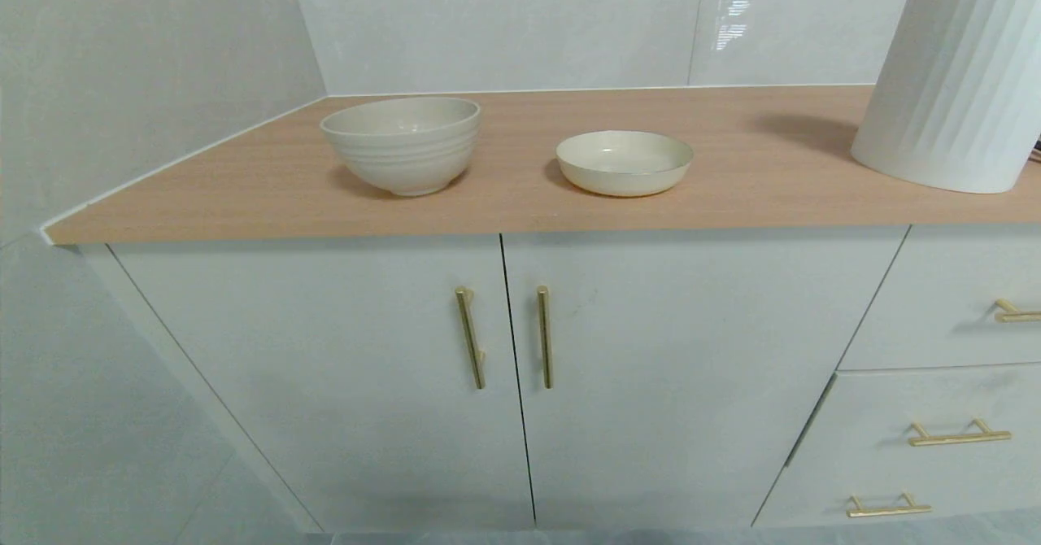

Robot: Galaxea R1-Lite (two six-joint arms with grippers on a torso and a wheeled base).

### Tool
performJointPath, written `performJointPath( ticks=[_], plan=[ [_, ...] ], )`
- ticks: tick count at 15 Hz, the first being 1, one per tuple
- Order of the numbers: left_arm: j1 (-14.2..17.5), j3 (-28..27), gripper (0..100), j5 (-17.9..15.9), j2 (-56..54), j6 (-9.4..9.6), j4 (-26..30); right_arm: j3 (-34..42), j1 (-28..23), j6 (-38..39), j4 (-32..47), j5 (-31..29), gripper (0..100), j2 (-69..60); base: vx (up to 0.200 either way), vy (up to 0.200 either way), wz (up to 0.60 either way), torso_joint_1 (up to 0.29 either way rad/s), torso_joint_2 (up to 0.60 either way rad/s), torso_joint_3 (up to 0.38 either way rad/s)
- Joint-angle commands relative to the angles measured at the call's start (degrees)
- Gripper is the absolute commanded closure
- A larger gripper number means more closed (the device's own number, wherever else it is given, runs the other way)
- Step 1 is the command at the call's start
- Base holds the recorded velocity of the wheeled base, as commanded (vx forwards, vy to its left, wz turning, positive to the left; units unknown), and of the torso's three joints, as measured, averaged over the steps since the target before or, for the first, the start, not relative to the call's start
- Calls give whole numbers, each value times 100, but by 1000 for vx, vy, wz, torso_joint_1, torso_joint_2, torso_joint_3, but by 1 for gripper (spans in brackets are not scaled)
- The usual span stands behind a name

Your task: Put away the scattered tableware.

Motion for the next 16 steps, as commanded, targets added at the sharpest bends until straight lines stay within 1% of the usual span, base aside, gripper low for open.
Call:
performJointPath(
  ticks=[1, 2, 3, 4, 6, 7, 8, 9, 10, 11, 13, 15, 16],
  plan=[
    [11, 0, 0, 2, 0, -2, -2, -8, 9, -40, -1, 6, 0, 37, 0, 0, 0, 0, 0, 0],
    [2, 0, 0, 2, 0, -2, -2, -193, 9, 30, -27, 23, 0, 11, 0, 0, 0, 0, 0, 0],
    [2, 0, 0, 2, 0, -2, -2, -1063, 53, 592, -27, 76, 0, 196, 0, 0, 0, 0, 0, 0],
    [2, 0, 0, 2, 0, -2, -2, -1801, 316, 1278, 254, 340, 0, 776, 0, 0, 0, 0, 0, 0],
    [2, 0, 0, 2, 0, -2, -2, -2179, 800, 1208, 571, 814, 0, 1690, 0, 0, 0, 0, 0, 0],
    [2, 0, 0, 2, 0, -2, -2, -2434, 1371, 1085, 518, 1157, 0, 2911, 0, 0, 0, 0, 0, 0],
    [2, 0, 0, 2, 0, -2, -2, -2583, 1617, 997, 439, 1219, 0, 3544, 0, 0, 0, 0, 0, 0],
    [2, 0, 0, 2, 0, -2, -2, -2829, 1890, 830, 175, 1227, 0, 4520, 0, 0, 0, 0, 0, 0],
    [2, 0, 0, 2, 0, -2, -2, -2979, 1969, 715, -36, 1236, 0, 5091, 0, 0, 0, 0, 0, 0],
    [2, 0, 0, 2, 0, -2, -2, -3313, 2171, 601, -493, 1262, 0, 6049, 0, 0, 0, 0, 0, 0],
    [2, 0, 0, 2, 0, -2, -2, -3743, 2751, 619, -1108, 1254, 0, 7060, 0, 0, 0, 0, 0, 0],
    [2, 0, 0, 2, 0, -2, -2, -4227, 3278, 663, -1521, 1254, 0, 7921, 0, 0, 0, 0, 0, 0],
    [2, 0, 0, 2, 0, -2, -2, -4473, 3516, 803, -1688, 1254, 0, 8334, 0, 0, 0, 0, 0, 0]
  ],
)
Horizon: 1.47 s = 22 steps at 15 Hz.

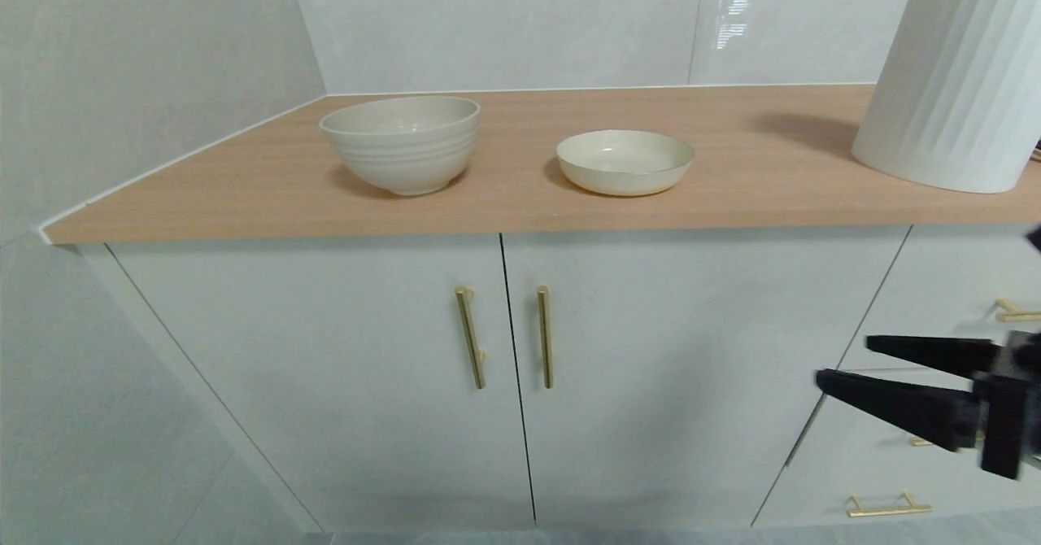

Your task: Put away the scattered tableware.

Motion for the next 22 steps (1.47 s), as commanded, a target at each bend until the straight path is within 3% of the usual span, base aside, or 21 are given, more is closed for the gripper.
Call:
performJointPath(
  ticks=[1, 7, 19, 22],
  plan=[
    [11, 0, 0, 2, 0, -2, -2, -858, 888, 156, -566, 49, 0, 1859, 0, 0, 0, 0, 0, 0],
    [2, 0, 0, 2, 0, -2, -2, -1368, 1442, 613, -1128, 84, 0, 2852, 0, 0, 0, 0, 0, 0],
    [2, 0, 0, 2, 0, -19, -2, -1438, 1609, 683, -1137, 84, 0, 3124, 0, 0, 0, 0, 0, 0],
    [11, 0, 0, 2, 0, -10, -2, -1429, 1618, 683, -1172, 84, 0, 3124, 0, 200, 0, -2, 5, -2]
  ],
)
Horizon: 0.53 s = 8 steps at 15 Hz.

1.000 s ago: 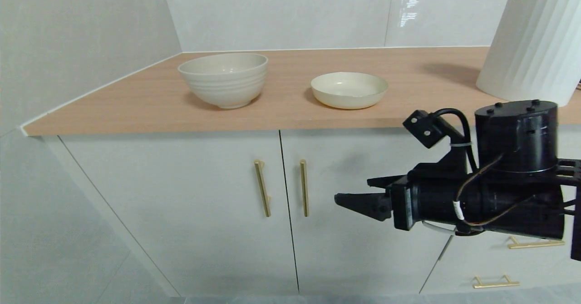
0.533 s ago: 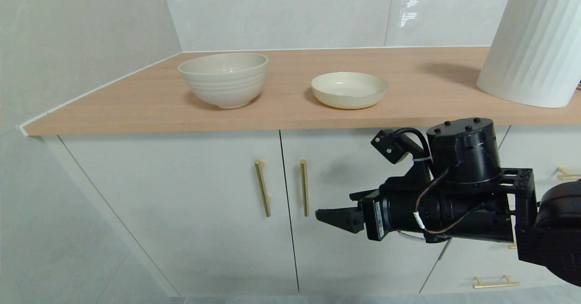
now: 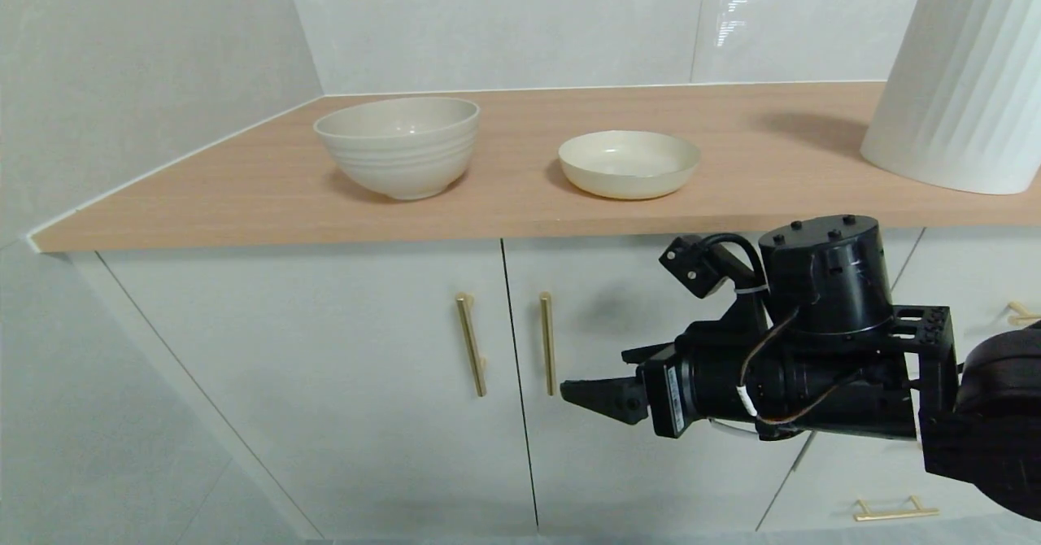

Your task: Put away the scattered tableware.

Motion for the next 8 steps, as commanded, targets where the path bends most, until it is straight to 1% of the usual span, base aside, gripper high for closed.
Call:
performJointPath(
  ticks=[1, 3, 7, 8],
  plan=[
    [-3, 2, 0, 5, 0, 1, 0, 16, 20, -1, -71, 4, 0, 3, 0, 0, 0, 0, 0, 0],
    [-3, 2, 0, 5, 0, 1, 0, 33, 90, 8, -238, -5, 0, 117, 0, 0, 0, 0, 0, 0],
    [-3, 2, 0, 5, 0, 1, -8, 16, 116, -1, -335, -14, 0, 231, 0, 0, 0, 0, 0, 0],
    [-3, 2, 0, 5, 0, 1, 0, 16, 116, -1, -502, -14, 0, 311, 0, 0, 0, 0, 0, 0]
  ],
)
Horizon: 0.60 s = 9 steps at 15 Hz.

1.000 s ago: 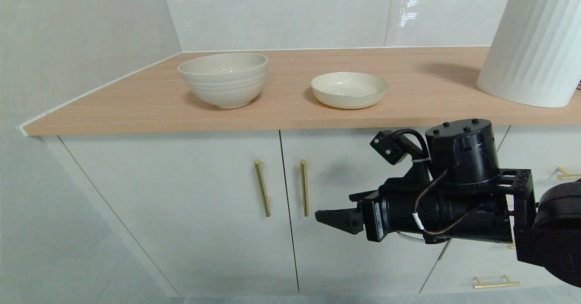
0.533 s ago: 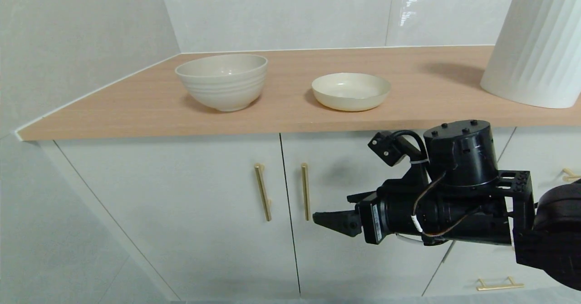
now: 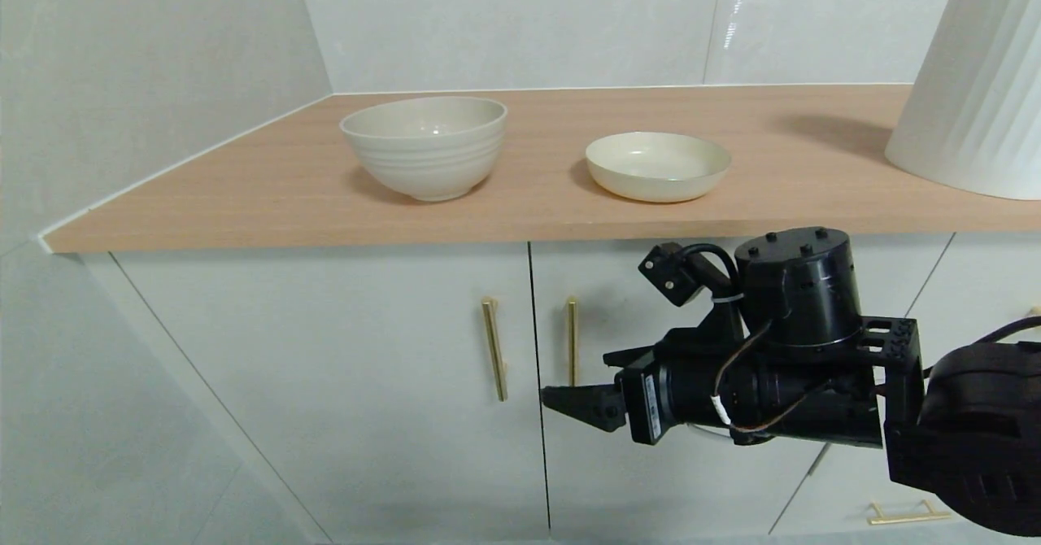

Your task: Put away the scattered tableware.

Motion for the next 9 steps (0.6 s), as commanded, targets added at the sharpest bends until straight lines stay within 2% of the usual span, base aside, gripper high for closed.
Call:
performJointPath(
  ticks=[1, 3, 4, 5, 9],
  plan=[
    [2, 0, 0, 2, 0, -2, -4, -6, 5, -1, -236, -10, 0, 231, 0, 0, 0, 0, 0, 0],
    [2, 0, 0, 2, 0, -2, -4, -33, 5, -1, -570, -19, 0, 442, 0, 0, 0, 0, 0, 0],
    [2, 0, 0, 2, 0, 7, -4, -42, -3, -10, -1185, -45, 0, 706, 0, 0, 0, 0, 0, 0],
    [2, 0, 0, 2, 0, 7, -13, -77, -3, -10, -1344, -54, 0, 820, 0, 0, 0, 0, 0, 0],
    [2, 0, 0, 2, 0, 7, -13, -288, -21, 25, -1379, -168, 0, 1066, 0, 0, 0, 0, 0, 0]
  ],
)
